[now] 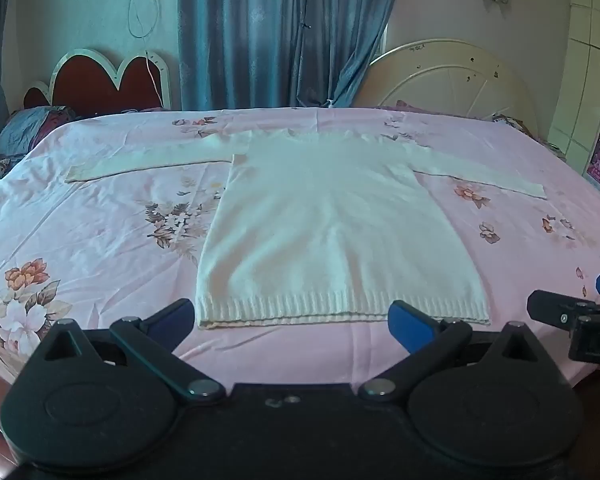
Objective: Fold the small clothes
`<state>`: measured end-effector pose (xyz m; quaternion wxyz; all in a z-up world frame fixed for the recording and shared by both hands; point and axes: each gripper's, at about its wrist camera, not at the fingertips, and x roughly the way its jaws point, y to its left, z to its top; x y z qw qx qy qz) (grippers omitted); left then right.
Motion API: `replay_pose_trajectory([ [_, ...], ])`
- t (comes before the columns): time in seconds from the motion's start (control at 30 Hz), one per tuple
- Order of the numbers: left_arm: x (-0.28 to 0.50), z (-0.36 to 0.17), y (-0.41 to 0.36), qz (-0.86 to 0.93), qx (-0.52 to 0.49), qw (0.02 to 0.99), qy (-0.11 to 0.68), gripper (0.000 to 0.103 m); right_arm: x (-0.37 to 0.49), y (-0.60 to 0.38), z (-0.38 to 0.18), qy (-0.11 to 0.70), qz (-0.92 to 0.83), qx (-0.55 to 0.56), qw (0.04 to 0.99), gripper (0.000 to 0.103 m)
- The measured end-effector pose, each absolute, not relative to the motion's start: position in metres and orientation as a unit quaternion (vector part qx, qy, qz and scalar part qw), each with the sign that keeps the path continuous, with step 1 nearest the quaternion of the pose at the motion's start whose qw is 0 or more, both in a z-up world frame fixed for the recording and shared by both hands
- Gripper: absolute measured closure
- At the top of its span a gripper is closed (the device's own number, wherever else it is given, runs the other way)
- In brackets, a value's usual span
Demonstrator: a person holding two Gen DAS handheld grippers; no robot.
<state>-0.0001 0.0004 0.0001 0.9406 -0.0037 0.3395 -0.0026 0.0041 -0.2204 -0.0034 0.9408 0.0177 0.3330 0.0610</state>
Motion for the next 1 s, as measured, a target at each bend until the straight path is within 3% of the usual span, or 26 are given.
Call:
replay_pose_trajectory([
  [1.0,0.0073,0.0058,-0.0023,-0.009,0.011,0.941,0.339,0.000,0.0109,-0.2175,0.0027,0.334,0.058,0.018,0.941,0.000],
])
